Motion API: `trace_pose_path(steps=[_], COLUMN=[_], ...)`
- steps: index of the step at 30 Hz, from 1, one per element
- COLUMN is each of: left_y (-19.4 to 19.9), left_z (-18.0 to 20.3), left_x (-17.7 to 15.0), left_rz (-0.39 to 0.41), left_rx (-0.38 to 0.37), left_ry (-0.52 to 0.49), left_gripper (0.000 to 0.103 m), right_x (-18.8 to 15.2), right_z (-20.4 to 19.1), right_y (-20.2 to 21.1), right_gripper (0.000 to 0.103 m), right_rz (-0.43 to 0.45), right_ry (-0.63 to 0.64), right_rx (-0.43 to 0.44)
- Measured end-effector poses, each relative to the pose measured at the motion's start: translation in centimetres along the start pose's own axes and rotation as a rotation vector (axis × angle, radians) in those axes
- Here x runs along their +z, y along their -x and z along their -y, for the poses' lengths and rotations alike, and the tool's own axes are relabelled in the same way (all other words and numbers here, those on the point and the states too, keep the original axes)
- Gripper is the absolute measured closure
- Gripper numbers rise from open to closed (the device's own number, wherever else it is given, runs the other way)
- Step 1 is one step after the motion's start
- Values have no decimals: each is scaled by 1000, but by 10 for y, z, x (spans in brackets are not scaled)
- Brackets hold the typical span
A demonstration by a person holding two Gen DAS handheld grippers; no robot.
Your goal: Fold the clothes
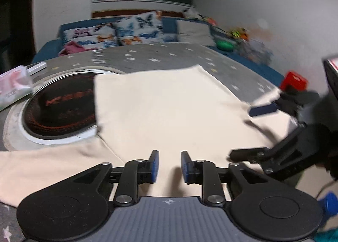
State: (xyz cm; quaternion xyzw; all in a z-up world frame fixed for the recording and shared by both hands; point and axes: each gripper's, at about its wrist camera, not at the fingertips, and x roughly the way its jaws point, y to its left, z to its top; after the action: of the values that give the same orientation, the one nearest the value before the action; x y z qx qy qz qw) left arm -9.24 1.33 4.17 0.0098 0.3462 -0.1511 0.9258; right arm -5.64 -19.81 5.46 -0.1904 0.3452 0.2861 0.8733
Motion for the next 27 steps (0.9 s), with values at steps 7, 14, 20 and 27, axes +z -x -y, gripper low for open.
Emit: trace_pose_path(steps=[7,14,20,27], left_y=[7,-3,-7,-2], left_z=[7,25,37,37], left_x=[-6,-2,-18,-5], left_rz=[11,17,16,35], left_rx=[11,-43,-48,-52], left_ry=[-40,-76,-154,-145], left_gripper=[72,72,71,71], right_x=[-1,-9,-10,-13], right_z=[-9,-21,-15,-5], right_y=[15,17,25,31], right_gripper=[7,7,7,7], right_rz=[19,2,4,12], right_ry=[46,98,75,39], right_rx=[6,12,11,10])
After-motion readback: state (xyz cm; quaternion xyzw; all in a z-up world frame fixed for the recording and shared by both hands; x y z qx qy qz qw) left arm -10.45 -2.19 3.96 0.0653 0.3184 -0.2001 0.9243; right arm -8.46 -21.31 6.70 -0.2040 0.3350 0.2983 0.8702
